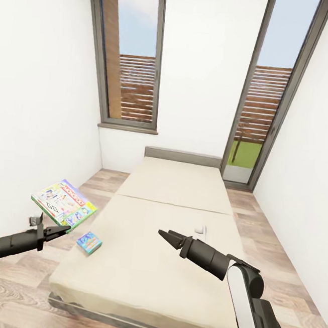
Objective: Put all the toys in the child's room - the three board games (two on the bed and one on the table), the two jigsaw puzzles on the table, and the tennis ball on the table - inside the toy box on the table in the child's room.
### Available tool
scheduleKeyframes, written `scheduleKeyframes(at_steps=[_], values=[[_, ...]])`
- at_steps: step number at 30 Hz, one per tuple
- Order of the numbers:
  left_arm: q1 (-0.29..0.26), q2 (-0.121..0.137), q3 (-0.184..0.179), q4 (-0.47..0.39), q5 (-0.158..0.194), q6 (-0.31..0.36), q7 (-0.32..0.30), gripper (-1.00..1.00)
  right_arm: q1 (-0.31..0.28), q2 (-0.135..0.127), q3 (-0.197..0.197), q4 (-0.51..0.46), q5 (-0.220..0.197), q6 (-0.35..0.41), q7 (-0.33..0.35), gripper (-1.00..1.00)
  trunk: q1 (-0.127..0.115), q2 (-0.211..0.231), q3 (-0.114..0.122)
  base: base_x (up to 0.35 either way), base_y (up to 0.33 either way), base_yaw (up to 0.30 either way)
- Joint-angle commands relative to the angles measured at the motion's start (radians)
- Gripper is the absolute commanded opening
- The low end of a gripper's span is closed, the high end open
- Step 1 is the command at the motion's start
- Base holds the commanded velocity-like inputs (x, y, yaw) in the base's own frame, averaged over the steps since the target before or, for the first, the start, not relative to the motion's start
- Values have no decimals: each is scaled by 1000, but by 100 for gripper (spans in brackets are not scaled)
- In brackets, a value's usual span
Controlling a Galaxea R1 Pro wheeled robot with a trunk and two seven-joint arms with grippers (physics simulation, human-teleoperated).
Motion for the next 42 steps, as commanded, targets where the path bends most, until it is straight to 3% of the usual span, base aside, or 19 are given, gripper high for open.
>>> scheduleKeyframes(at_steps=[1, 13, 37, 42], values=[[-1, 0, 0, 0, 1, 6, -2, -100, -1, 0, 0, 0, -1, 4, 1, 100, -4, 6, 2, -17, 0, 290], [-1, -1, 0, 0, 1, 4, -1, -100, -1, 4, -3, 0, -2, 4, 4, 100, -50, 90, 41, -3, 0, 131], [-1, -6, -3, 2, 1, 4, -1, -100, -1, -1, -2, -3, -4, -5, 13, 100, -142, 258, 152, 0, 0, 113], [-1, -6, -23, 2, 1, 3, -1, -100, -1, 0, 1, -3, -3, -6, 8, 100, -161, 293, 174, 0, 0, 182]])
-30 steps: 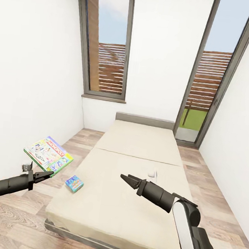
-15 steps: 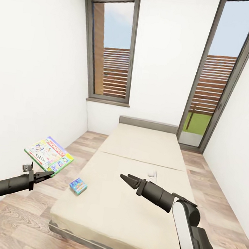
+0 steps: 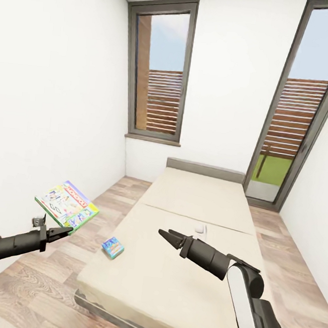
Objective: Put all the toys in the child's room - the three board games (two on the bed and one on the table), the two jigsaw puzzles on the table, and the tennis ball on the table - inside the toy box on the table in the child's room.
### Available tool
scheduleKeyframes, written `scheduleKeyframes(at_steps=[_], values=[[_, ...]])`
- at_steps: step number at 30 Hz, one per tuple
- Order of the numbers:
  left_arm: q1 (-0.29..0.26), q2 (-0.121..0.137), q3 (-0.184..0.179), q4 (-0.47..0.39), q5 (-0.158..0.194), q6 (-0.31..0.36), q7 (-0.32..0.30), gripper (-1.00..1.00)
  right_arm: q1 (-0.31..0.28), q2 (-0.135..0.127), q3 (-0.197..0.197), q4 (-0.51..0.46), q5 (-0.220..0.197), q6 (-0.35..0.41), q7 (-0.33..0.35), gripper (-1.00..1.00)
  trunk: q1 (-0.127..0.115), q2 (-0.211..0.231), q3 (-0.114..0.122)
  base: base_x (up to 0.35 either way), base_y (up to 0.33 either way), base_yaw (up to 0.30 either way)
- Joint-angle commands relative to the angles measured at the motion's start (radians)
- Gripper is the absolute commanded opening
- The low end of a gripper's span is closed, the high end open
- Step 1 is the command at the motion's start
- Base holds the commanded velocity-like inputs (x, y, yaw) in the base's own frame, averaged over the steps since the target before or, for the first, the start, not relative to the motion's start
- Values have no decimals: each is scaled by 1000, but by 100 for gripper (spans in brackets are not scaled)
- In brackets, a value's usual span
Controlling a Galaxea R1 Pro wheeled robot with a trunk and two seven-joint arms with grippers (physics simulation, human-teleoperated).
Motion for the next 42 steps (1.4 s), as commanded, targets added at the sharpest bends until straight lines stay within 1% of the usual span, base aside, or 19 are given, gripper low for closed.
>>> scheduleKeyframes(at_steps=[1, 10, 17, 24, 29, 37, 42], values=[[-1, 0, -2, 0, 1, 5, -2, -100, -1, 1, 0, 0, 1, 4, -1, 100, -4, 6, 3, 0, 0, 199], [-1, -2, -6, -1, 1, 4, -3, -100, -1, -1, -6, 1, 5, 3, 1, 100, -38, 69, 43, 0, 0, 205], [-1, 0, -7, -1, 1, 4, -3, -100, -1, 8, 1, 1, 10, 1, -4, 100, -65, 118, 73, -6, 0, 208], [-1, -2, -7, -1, 1, 5, -4, -100, -1, 1, 1, 0, 10, 3, 4, 100, -92, 167, 104, -163, 0, 209], [-1, -2, -7, -1, 1, 5, -4, -100, -1, 0, 1, 0, 9, 3, 4, 100, -111, 202, 126, -38, 0, 209], [-1, 0, -7, -1, 1, 5, -4, -100, -1, 9, 3, 1, 10, 3, -3, 100, -142, 258, 161, -3, 0, 209], [-1, -1, -7, -1, 1, 5, -4, -100, -1, 8, 3, 2, 10, 3, -4, 100, -161, 293, 183, 0, 0, 209]])
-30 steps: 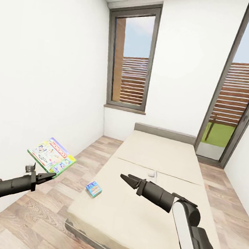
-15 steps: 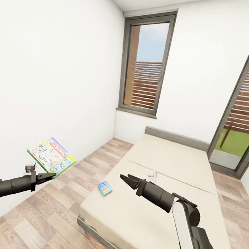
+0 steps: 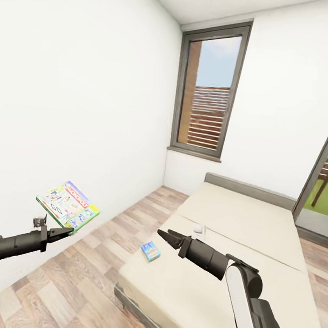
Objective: Put all the toys in the child's room - the three board games (two on the bed and one on the table), the two jigsaw puzzles on the table, and the tennis ball on the table - inside the toy box on the table in the child's room.
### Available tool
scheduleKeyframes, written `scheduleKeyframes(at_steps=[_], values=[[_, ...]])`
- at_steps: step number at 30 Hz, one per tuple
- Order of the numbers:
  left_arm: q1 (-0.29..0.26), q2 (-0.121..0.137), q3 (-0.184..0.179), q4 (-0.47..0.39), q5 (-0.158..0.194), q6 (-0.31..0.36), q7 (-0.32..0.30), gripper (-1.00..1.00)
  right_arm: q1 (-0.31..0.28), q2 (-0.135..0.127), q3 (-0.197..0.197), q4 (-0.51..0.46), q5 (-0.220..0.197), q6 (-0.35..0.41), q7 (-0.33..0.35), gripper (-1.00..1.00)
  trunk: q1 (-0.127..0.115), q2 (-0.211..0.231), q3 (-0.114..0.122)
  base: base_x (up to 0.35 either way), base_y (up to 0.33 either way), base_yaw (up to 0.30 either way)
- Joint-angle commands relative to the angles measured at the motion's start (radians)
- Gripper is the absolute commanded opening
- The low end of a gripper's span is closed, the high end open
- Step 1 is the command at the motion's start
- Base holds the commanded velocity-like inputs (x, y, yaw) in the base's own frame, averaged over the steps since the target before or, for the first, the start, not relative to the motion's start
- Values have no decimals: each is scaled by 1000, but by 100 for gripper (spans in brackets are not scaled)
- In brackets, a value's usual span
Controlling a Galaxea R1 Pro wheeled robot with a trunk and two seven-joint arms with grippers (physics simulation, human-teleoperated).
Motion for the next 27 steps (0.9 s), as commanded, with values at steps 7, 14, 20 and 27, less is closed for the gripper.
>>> scheduleKeyframes(at_steps=[7, 14, 20, 27], values=[[-1, -2, 0, 0, 5, 6, -1, -100, 0, -3, -2, 1, -3, 5, 0, 100, -27, 49, 30, -184, 0, 211], [-1, -2, 0, 0, 5, 6, -1, -100, 0, 0, -1, 0, -2, 5, -2, 100, -42, 77, 46, -78, 0, 97], [-1, -2, 0, 0, 5, 6, -1, -100, 0, 5, 0, 0, -2, 5, -2, 100, -42, 77, 45, -6, 0, 55], [-1, -1, 0, 0, 5, 6, 2, -100, 0, 5, 0, 0, -2, 5, -2, 100, -42, 77, 39, 0, 0, 200]])
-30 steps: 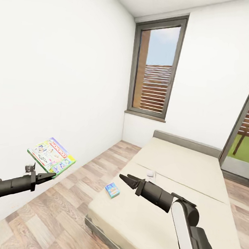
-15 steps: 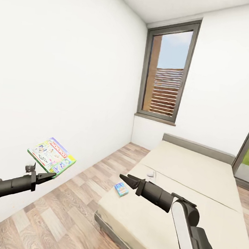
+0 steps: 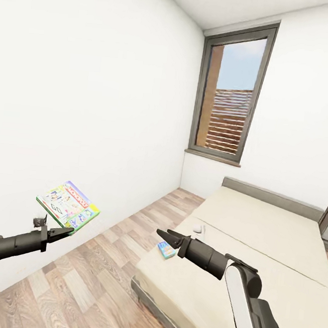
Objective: Put all the toys in the child's room - the three board games (two on the bed and one on the table), the two jigsaw puzzles on the table, and the tennis ball on the table - inside the toy box on the table in the child's room.
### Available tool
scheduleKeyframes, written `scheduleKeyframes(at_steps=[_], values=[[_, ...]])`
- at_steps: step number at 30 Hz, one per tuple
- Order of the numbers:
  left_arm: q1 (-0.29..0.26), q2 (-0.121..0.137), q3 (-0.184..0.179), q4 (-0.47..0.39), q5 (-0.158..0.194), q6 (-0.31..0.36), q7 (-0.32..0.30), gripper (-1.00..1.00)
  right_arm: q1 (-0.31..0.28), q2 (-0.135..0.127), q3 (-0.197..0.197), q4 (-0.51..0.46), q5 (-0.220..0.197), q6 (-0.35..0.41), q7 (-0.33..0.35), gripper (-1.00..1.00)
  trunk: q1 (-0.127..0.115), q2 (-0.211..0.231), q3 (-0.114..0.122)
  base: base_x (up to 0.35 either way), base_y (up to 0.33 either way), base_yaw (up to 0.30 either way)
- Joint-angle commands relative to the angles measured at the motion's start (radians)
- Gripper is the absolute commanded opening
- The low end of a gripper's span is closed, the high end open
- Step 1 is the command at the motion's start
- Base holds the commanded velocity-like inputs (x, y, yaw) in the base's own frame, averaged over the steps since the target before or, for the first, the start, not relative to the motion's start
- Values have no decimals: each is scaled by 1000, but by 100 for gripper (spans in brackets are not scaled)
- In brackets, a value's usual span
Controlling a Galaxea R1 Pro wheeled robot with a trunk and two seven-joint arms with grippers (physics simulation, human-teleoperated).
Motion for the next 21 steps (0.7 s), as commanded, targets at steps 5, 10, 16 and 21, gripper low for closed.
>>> scheduleKeyframes(at_steps=[5, 10, 16, 21], values=[[0, -1, 0, 0, 2, 6, -3, -100, 0, 1, -1, 0, -2, 5, 1, 100, 0, -1, -4, 0, 0, 254], [0, 0, 0, 0, 2, 6, -4, -100, 0, 1, 0, 1, -2, 5, 1, 100, 0, -1, -7, 0, 0, 271], [0, -1, 0, 0, 2, 6, -5, -100, 0, 0, 0, 0, -2, 5, 2, 100, 0, -1, -7, 0, 0, 280], [0, -1, 0, 0, 2, 5, -4, -100, 0, 0, 0, 0, -2, 5, 2, 100, 0, -1, -7, 0, 0, 282]])
